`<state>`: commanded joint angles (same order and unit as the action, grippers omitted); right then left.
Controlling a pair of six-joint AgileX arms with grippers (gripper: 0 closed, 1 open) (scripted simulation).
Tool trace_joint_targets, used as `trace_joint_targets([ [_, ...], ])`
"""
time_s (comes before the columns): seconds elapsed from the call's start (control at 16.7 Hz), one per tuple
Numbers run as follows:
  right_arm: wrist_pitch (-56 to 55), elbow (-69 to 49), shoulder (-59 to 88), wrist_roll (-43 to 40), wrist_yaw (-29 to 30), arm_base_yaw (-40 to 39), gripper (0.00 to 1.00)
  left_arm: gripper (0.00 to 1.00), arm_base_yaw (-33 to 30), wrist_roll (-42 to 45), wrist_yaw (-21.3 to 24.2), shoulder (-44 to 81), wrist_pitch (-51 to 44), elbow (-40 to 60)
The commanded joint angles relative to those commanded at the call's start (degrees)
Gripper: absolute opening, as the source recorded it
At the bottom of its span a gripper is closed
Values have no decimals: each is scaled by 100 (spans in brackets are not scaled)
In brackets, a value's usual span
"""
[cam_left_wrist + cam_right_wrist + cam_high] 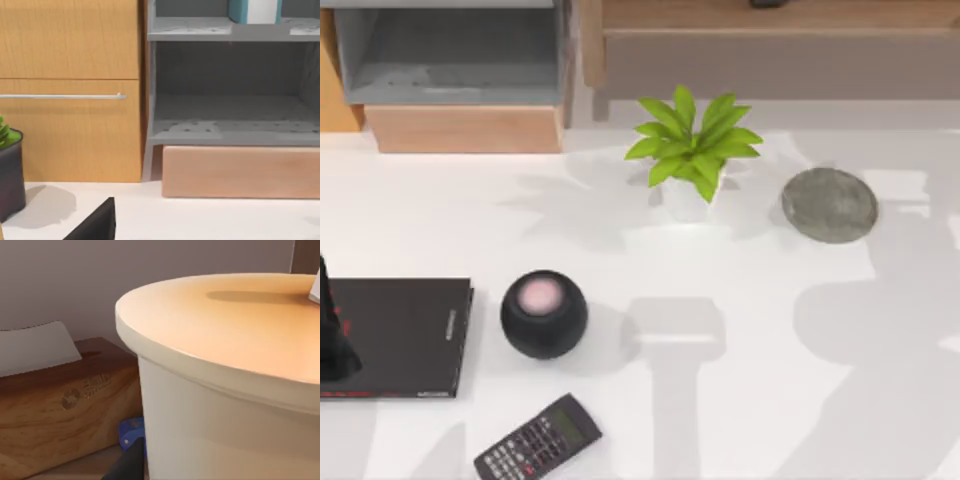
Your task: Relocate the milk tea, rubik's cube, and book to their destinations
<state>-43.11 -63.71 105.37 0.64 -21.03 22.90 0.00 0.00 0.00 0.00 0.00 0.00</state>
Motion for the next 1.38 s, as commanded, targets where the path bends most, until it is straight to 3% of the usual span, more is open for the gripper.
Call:
trace_joint_targets([
  [0.24,-619,427,-244,-63,748,-737,0,100,0,0,0,0,0,0],
  [0.9,-2852,2130,453,-76,4111,-4103,0,100,0,0,0,0,0,0],
  [1.08,-3041,2322,805,-41,4520,-4502,0,100,0,0,0,0,0,0],
  [1.38,-3049,2316,831,-26,4523,-4505,0,100,0,0,0,0,0,0],
])
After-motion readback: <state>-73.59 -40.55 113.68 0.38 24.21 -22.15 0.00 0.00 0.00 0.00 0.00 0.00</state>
